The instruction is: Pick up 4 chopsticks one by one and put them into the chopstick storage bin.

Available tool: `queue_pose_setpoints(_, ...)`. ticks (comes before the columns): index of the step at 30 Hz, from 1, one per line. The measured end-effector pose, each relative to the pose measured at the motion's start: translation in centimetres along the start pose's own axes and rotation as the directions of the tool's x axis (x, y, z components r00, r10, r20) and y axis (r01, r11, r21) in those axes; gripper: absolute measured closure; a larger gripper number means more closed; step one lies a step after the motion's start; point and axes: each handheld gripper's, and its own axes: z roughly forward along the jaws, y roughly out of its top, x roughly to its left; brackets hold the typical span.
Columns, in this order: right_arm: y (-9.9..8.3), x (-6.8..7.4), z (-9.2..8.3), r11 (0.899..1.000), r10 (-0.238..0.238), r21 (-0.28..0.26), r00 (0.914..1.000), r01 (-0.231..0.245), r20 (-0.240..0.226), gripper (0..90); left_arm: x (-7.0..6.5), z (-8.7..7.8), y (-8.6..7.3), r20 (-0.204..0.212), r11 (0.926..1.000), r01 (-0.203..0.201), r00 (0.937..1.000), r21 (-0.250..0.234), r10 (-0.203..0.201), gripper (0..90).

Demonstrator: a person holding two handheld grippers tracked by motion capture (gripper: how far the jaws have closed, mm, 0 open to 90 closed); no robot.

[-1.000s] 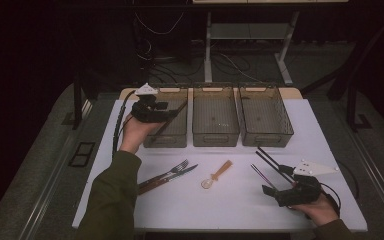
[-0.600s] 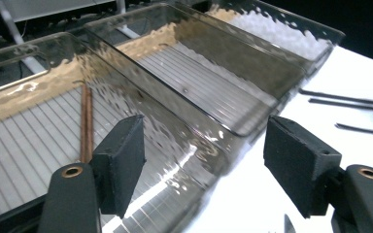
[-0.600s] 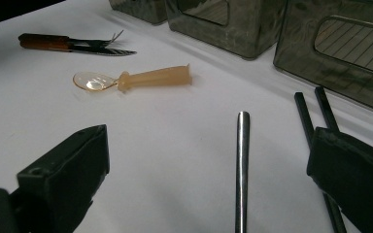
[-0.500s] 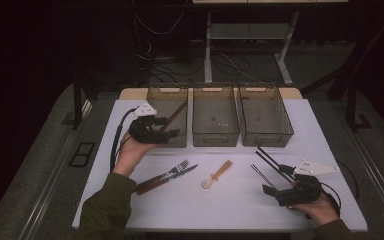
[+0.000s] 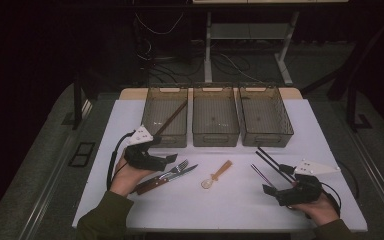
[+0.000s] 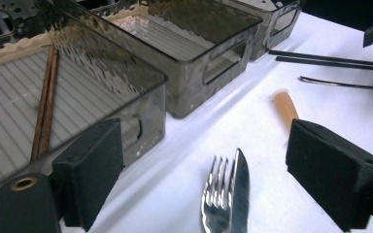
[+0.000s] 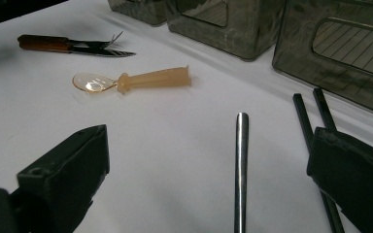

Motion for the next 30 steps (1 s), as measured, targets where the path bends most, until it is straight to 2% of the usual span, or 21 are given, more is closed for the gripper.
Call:
queue_pose_setpoints(4, 0.0, 0.0, -0.1, 1.000, 0.003, 0.000, 1.0000, -0.003, 0.000, 1.8, -0.9, -0.4, -1.1, 0.008, 0.9998, -0.020, 0.9998, 0.004, 0.020, 9.1)
queue_pose_setpoints(8, 0.1, 0.0, -0.2, 1.000, 0.001, 0.001, 1.0000, -0.001, 0.000, 1.8, -1.4, -0.8, -2.2, 0.035, 0.9998, -0.011, 0.9993, -0.016, 0.011, 5.4)
queue_pose_setpoints(14, 0.3, 0.1, -0.3, 1.000, 0.002, 0.005, 1.0000, -0.002, -0.003, 1.8, -2.5, -1.0, -3.4, 0.070, 1.0000, 0.000, 0.9976, 0.000, 0.000, 0.0)
queue_pose_setpoints(19, 0.5, 0.3, -0.5, 0.999, -0.017, 0.029, 0.9998, 0.017, -0.010, 1.8, -3.1, -1.0, -4.4, 0.089, 0.9994, -0.020, 0.9959, 0.029, 0.017, 0.0)
queue_pose_setpoints(22, 0.7, 0.4, -0.6, 0.999, -0.023, 0.046, 0.9997, 0.023, -0.010, 1.8, -3.5, -1.0, -4.7, 0.099, 0.9982, -0.053, 0.9938, 0.028, 0.050, 0.0)
queue_pose_setpoints(30, 1.2, 0.3, -0.7, 0.996, -0.029, 0.080, 0.9996, 0.028, 0.008, 1.9, -3.3, -0.9, -4.9, 0.120, 0.9981, -0.058, 0.9913, 0.021, 0.055, 0.0)
